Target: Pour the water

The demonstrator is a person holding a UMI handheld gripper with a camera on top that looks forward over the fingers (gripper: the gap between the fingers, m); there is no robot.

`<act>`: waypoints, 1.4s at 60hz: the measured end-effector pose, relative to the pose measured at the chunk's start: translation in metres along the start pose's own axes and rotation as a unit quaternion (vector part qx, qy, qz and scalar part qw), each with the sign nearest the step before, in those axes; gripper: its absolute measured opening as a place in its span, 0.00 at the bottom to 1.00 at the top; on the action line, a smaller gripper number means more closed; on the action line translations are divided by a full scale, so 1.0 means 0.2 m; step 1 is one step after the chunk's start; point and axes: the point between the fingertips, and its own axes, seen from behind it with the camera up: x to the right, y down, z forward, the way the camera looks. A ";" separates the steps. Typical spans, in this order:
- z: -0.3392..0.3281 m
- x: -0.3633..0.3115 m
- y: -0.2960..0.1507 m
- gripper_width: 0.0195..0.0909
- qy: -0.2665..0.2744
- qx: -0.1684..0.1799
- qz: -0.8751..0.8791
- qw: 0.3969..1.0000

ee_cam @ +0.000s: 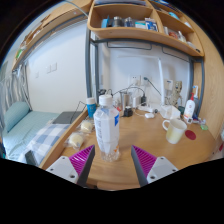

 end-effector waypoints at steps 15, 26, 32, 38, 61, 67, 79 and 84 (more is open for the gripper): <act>0.30 -0.06 -0.11 0.75 0.016 0.038 0.012 0.999; 0.39 -0.08 -0.19 0.51 0.017 0.087 0.023 0.996; 0.41 -0.07 -0.19 0.44 0.017 0.096 0.039 0.994; 0.41 -0.07 -0.20 0.38 0.014 0.103 0.046 0.994; 0.42 0.15 -0.33 0.26 -0.008 0.083 0.167 0.983; 0.42 0.30 -0.41 0.26 -0.025 0.085 0.285 0.954; 0.46 0.57 -0.52 0.26 -0.071 0.076 0.520 0.848; 0.48 0.67 -0.53 0.26 -0.083 0.066 0.595 0.797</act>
